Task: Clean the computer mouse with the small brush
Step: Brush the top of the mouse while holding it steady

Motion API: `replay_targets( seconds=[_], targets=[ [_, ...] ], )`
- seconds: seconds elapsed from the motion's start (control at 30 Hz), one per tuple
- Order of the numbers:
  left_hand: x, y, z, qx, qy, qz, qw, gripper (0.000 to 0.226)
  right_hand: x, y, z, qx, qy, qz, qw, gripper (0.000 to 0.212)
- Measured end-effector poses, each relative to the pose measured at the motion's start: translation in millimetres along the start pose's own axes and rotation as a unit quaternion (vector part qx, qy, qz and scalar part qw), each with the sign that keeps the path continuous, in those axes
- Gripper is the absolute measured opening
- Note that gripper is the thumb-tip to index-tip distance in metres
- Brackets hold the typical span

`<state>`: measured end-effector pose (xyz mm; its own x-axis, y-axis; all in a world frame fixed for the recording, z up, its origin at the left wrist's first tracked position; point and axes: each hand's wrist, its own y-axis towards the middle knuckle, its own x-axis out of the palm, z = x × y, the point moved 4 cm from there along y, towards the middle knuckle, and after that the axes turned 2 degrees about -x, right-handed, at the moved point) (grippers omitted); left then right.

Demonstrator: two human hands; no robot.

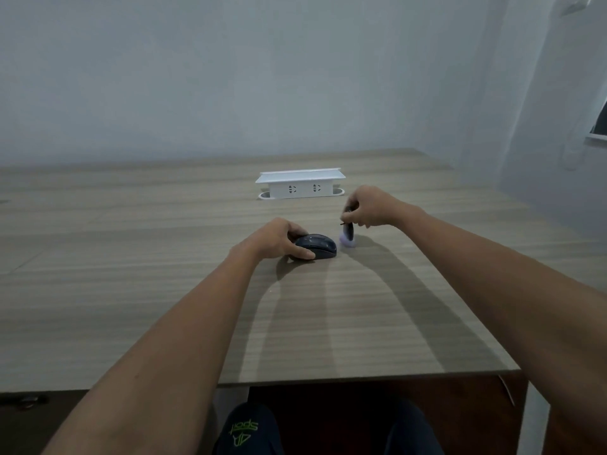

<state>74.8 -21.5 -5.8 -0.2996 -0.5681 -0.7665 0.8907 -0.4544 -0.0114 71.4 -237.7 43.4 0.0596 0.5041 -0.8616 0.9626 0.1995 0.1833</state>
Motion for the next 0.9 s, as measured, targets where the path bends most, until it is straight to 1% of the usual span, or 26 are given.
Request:
replay_targets(
  seconds=[0.2, 0.27, 0.37, 0.4, 0.43, 0.53, 0.57, 0.63, 0.73, 0.77, 0.8, 0.9],
  targets=[
    [1, 1, -2, -0.001, 0.005, 0.001, 1.0, 0.048, 2, 1, -15, -0.059, 0.143, -0.008, 0.988, 0.02],
    [1, 2, -3, 0.0, 0.005, 0.0, 1.0, 0.047, 2, 2, -14, -0.056, 0.142, -0.01, 0.988, 0.02],
    [0, 2, -1, 0.001, 0.012, 0.003, 1.0, 0.05, 2, 4, -7, -0.036, 0.056, -0.028, 0.997, 0.016],
    [0, 2, 0, 0.002, 0.014, 0.004, 1.0, 0.05, 3, 4, -8, -0.033, 0.043, -0.035, 0.998, 0.017],
    [0, 3, 1, 0.002, 0.016, 0.003, 1.0, 0.049, 3, 4, -11, -0.039, 0.051, -0.034, 0.997, 0.018],
    [1, 4, -2, 0.004, 0.017, 0.004, 1.0, 0.048, 2, 6, -26, -0.067, 0.133, -0.016, 0.989, 0.021],
    [1, 5, -3, 0.005, 0.018, 0.003, 1.0, 0.048, 3, 6, -30, -0.071, 0.14, -0.014, 0.988, 0.02],
    [1, 6, -5, 0.007, 0.028, -0.003, 1.0, 0.047, 4, 9, -30, -0.065, 0.095, -0.018, 0.993, 0.019],
    [-1, 6, -6, 0.004, 0.033, -0.024, 0.999, 0.046, 5, 12, -22, -0.046, -0.023, -0.032, 0.998, 0.016],
    [-2, 6, -7, 0.001, 0.031, -0.031, 0.999, 0.045, 5, 12, -22, -0.045, -0.032, -0.033, 0.998, 0.016],
    [-3, 6, -8, 0.0, 0.031, -0.036, 0.999, 0.045, 5, 12, -23, -0.05, -0.017, -0.028, 0.998, 0.016],
    [-3, 7, -11, -0.003, 0.023, -0.035, 0.999, 0.044, 7, 11, -29, -0.062, 0.109, -0.01, 0.992, 0.02]
  ],
)
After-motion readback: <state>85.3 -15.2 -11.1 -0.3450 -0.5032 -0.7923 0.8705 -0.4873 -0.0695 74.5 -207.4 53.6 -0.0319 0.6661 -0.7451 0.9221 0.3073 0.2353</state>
